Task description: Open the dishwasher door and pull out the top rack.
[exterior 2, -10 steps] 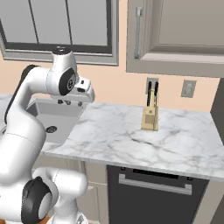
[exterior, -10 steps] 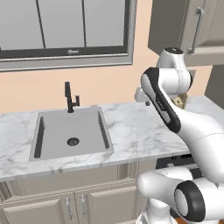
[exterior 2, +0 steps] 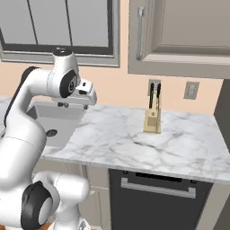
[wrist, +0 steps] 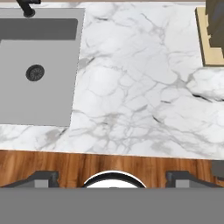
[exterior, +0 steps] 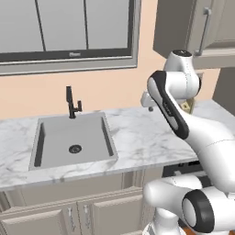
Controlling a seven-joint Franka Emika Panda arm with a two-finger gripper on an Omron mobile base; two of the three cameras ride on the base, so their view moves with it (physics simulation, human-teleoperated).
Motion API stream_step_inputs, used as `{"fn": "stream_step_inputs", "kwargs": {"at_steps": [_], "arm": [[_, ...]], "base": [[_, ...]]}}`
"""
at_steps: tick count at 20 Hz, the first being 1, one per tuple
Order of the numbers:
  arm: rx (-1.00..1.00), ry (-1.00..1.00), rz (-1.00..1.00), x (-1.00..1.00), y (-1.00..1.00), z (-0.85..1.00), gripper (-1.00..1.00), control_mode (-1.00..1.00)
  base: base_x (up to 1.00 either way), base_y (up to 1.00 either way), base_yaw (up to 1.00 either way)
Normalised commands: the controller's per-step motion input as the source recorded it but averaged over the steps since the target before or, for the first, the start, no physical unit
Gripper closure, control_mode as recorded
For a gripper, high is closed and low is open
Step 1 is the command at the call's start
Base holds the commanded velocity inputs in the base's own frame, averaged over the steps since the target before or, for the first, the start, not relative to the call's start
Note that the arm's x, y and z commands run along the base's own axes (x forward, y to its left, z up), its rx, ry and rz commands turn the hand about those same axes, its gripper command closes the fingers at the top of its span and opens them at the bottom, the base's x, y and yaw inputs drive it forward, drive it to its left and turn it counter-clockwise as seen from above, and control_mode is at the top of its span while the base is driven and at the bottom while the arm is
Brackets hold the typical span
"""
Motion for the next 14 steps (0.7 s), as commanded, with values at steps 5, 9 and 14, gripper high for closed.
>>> {"fn": "stream_step_inputs", "kwargs": {"at_steps": [5, 9, 14], "arm": [[0.00, 0.00, 0.00, 0.00, 0.00, 0.00, -1.00, 1.00], [0.00, 0.00, 0.00, 0.00, 0.00, 0.00, -1.00, 1.00], [0.00, 0.00, 0.00, 0.00, 0.00, 0.00, -1.00, 1.00]], "base": [[-0.35, 0.00, -0.37], [-0.25, 0.10, -0.47], [-0.18, 0.29, -0.43]]}}
